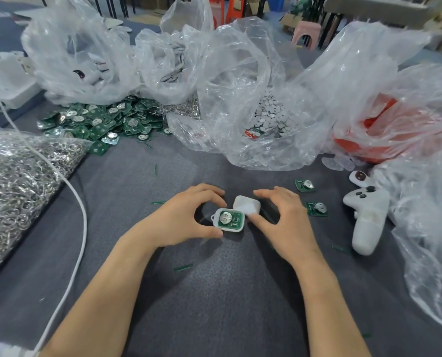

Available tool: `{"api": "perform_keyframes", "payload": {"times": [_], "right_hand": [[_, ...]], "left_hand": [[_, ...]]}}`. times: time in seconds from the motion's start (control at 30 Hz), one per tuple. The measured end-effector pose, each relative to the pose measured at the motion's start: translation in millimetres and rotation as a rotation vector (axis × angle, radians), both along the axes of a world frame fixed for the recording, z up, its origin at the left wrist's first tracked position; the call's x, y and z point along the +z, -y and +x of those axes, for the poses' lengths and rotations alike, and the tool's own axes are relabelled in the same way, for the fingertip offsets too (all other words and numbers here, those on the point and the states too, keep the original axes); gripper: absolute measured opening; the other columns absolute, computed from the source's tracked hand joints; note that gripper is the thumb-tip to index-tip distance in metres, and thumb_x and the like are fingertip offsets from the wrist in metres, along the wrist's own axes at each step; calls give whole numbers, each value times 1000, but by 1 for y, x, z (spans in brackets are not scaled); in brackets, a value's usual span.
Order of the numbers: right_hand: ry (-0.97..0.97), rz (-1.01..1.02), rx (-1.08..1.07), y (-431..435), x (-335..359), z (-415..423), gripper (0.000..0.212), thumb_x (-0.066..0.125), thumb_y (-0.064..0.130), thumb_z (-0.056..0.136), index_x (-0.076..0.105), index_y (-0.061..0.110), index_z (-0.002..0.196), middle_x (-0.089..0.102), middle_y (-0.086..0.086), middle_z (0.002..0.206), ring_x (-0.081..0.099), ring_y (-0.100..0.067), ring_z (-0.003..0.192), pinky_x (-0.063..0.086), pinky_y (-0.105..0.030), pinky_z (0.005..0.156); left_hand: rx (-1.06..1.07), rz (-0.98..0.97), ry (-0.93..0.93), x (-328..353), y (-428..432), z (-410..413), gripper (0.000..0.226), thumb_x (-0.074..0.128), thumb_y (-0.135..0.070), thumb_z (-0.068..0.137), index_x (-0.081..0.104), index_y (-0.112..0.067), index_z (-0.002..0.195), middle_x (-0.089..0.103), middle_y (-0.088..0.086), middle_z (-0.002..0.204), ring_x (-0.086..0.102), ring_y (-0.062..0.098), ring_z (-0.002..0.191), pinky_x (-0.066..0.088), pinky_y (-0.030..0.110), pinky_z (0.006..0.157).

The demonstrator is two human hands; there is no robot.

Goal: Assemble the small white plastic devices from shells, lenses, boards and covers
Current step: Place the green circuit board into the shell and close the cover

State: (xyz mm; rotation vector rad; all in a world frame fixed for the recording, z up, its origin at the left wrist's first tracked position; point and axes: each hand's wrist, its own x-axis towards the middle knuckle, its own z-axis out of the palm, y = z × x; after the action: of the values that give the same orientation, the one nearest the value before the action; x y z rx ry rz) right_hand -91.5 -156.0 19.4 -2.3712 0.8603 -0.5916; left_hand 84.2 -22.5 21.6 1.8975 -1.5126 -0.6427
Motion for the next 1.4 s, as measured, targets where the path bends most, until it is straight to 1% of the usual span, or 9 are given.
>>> {"api": "perform_keyframes", "payload": {"times": [0.23,0.37,0.53,0.67,1.0,1.07,1.2,1.27,1.4], "right_hand": [[82,-110,-29,-1,2,4,26,81,15,72,74,13,97,69,2,100,52,-22,118,37,-44,102],[263,18,54,-6,10,-3,26,82,14,71,74,20,95,65,15,97,51,-14,113,35,-19,100],[95,25,219,-19,7,3,28,83,17,70,74,18,97,66,10,98,48,-10,111,35,-21,99],[88,30,236,-19,8,2,28,83,21,71,75,20,97,62,13,99,46,-6,107,33,-15,96],[69,14,242,-18,5,2,24,82,25,72,76,21,95,65,18,100,47,-5,107,32,-12,95],[76,17,240,-18,5,2,24,82,25,71,76,21,95,64,18,99,48,-5,105,34,-14,95],[57,31,236,-19,7,1,24,80,26,72,76,24,96,63,23,100,48,-4,109,36,-36,99],[38,49,232,-19,7,0,24,79,26,74,75,24,97,62,24,101,49,-5,111,37,-38,99],[98,186,234,-21,6,-1,23,78,9,75,76,12,99,64,14,101,58,0,98,40,-10,85]], "left_hand": [[4,-14,0,-1,0,0,37,81,-27,74,64,-30,107,46,-20,132,43,0,124,31,29,108],[-16,-9,23,-1,1,-2,40,81,-27,74,63,-29,110,46,-18,133,40,1,125,31,34,108],[-13,-2,22,-2,0,0,43,80,-29,74,61,-33,112,45,-21,133,38,-2,125,31,32,108],[-12,-10,21,-1,0,-1,40,80,-30,74,63,-34,110,45,-21,132,38,-2,126,30,32,109],[8,-15,-24,1,0,-1,37,76,-32,80,65,-31,115,48,-17,135,38,0,129,29,30,112],[29,-31,-57,1,-1,-1,35,77,-29,79,66,-33,113,50,-17,133,39,-1,129,30,29,111],[48,-51,-87,2,-1,-2,34,79,-26,77,68,-36,108,53,-16,131,42,-2,127,32,29,110],[61,-55,-94,2,0,-4,33,80,-26,76,69,-38,104,54,-17,130,43,-1,126,32,29,109],[72,-83,-82,0,2,-6,32,82,-25,73,69,-37,100,57,-15,126,45,2,124,34,33,108]]}}
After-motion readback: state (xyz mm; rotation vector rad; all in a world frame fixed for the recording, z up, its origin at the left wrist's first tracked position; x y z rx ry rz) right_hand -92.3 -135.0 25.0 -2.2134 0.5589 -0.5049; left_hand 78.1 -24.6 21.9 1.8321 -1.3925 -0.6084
